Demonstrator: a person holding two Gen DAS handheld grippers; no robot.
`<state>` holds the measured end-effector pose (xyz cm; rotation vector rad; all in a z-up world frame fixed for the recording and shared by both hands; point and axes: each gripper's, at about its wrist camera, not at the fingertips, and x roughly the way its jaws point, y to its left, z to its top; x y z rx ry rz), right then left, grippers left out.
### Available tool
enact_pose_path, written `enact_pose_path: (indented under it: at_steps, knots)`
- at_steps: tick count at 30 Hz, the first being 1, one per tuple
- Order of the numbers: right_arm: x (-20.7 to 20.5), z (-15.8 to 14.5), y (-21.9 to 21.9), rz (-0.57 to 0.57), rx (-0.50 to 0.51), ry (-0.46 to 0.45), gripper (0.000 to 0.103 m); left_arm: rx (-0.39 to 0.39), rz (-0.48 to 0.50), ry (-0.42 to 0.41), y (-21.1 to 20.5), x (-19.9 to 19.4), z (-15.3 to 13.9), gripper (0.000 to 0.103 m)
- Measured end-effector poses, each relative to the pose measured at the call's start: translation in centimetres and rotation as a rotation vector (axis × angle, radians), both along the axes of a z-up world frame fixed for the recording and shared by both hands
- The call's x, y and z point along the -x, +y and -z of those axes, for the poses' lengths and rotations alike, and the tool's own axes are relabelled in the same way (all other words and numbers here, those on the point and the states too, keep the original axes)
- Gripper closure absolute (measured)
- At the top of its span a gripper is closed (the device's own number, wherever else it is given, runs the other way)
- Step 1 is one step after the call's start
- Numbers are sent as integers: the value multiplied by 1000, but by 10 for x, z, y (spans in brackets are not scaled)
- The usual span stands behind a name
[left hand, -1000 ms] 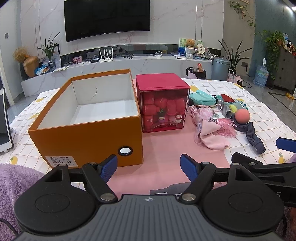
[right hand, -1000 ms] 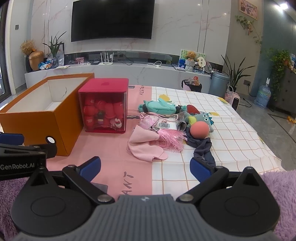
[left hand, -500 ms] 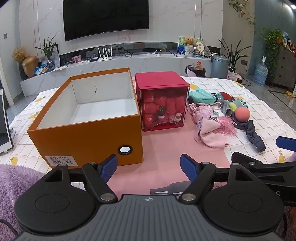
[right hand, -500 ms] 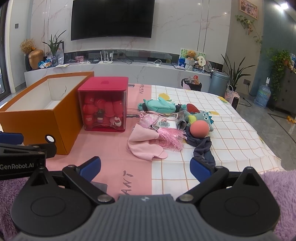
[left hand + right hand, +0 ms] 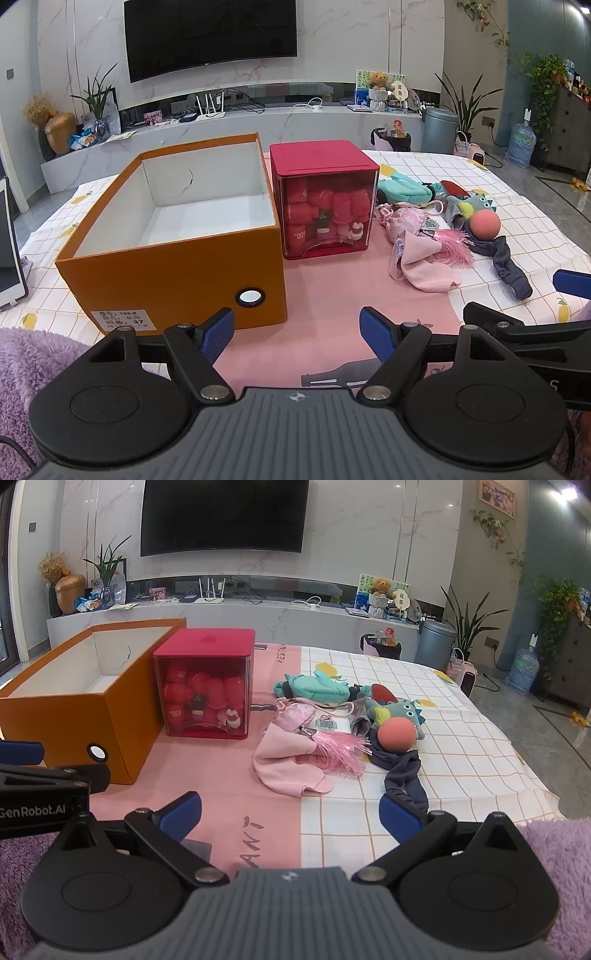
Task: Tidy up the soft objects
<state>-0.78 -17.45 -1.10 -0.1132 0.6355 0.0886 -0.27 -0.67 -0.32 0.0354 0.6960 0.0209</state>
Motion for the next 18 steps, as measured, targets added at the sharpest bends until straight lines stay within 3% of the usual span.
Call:
enact_pose_path:
  at_steps: [18]
  knots:
    - [0, 0, -1, 5, 2, -1, 3, 1, -3, 2, 2, 2, -2, 13]
